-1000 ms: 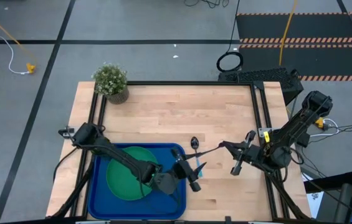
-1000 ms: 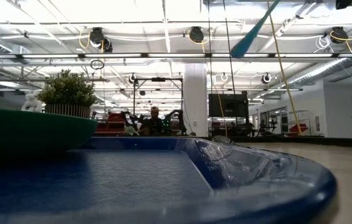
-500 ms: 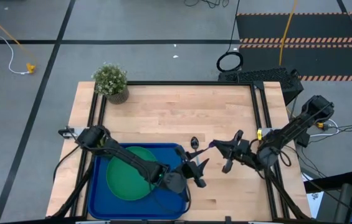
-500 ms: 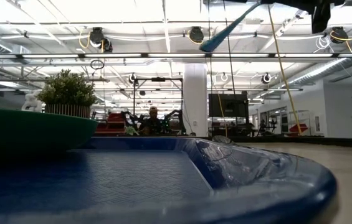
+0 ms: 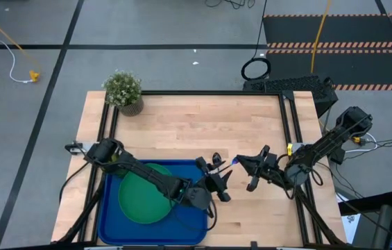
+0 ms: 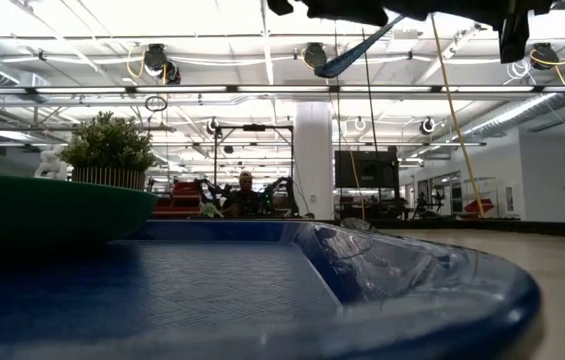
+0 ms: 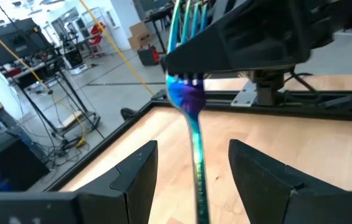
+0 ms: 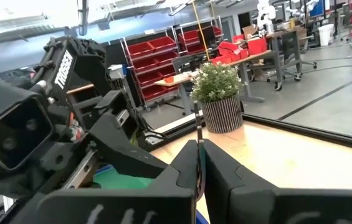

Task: Pick and place plate/cup/fork/spoon on tray
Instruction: Put the blue fork to the right of the green plate on the dark blue tray

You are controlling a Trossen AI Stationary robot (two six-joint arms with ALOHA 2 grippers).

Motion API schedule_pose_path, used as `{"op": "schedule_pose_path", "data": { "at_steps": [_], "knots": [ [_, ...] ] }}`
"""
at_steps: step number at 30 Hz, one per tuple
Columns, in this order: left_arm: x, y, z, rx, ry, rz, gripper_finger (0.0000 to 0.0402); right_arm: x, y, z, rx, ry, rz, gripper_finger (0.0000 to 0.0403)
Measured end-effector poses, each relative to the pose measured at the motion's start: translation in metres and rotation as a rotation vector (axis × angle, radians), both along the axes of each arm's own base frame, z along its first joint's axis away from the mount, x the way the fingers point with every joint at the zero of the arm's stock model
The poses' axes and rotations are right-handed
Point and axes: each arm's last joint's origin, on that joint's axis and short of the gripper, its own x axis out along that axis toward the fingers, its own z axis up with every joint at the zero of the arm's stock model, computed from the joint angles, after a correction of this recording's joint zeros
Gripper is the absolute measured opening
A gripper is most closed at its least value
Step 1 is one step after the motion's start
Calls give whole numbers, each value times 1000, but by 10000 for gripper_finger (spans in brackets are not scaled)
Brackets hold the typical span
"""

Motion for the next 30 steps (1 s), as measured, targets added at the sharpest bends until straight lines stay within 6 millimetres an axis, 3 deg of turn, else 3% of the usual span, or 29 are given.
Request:
{"op": "schedule_pose_path", "data": {
  "at_steps": [17,30],
  "knots": [
    [3,20,-10,-19,56,73,197,-1,-2,-6,-19,48,-81,0],
    [11,35,-12,-11,81,48,96,-1,-3,-8,-39,71,-112,0]
  ]
}}
